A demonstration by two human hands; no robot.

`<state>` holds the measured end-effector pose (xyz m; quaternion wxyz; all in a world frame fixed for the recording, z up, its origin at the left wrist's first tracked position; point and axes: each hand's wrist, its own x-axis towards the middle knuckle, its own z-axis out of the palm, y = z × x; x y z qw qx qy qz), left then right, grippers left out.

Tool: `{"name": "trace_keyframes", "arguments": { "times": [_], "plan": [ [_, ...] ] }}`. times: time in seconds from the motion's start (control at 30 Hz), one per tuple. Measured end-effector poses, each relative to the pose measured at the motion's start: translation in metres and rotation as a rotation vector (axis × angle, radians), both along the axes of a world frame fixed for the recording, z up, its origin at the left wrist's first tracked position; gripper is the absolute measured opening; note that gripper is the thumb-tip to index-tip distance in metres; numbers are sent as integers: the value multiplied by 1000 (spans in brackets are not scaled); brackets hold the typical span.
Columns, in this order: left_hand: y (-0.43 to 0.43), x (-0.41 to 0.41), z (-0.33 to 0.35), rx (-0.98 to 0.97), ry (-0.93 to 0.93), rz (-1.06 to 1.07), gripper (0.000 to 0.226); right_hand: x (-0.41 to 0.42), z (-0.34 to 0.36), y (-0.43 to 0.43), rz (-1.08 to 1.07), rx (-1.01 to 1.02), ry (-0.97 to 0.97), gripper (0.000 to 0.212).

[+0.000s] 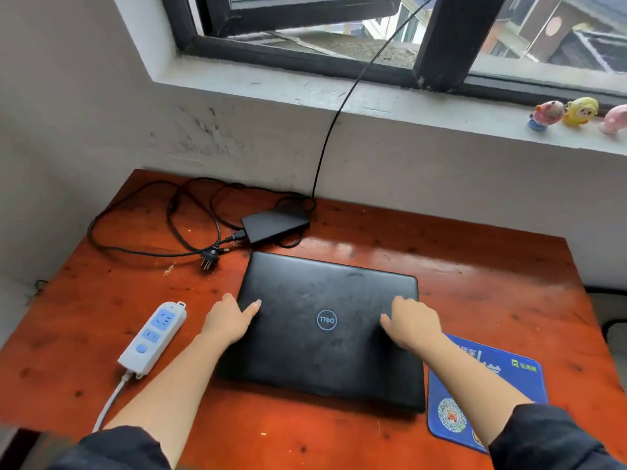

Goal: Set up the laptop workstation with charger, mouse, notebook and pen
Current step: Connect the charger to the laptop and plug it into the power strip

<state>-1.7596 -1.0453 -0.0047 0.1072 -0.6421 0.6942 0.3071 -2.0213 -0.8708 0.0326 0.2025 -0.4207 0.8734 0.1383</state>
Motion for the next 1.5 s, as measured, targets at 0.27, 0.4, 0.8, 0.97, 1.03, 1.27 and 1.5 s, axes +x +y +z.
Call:
{"name": "trace_keyframes", "arguments": {
  "times": [0.27,0.4,0.8,0.97,1.03,1.27,1.5],
  "plan": [
    [24,24,-1,-8,202,93,56,72,-5,-71,206,-62,-197,31],
    [4,33,-5,6,300,125,40,104,-13,-115,279,-121,-312,19],
    [-95,54,-34,33,480,327,19,168,-50,-263,263,-451,-369,31],
    [-122,55,-38,-24,485,496,15,171,-65,-289,310,-426,-268,22],
    [-132,56,-40,-37,480,478,21,173,-68,-289,348,-436,-237,19],
    [-156,55,-38,-72,499,473,20,177,-73,-299,398,-377,-293,16],
    [-170,62,-31,9,365,513,27,170,-72,-296,429,-165,-591,19]
  ]
}}
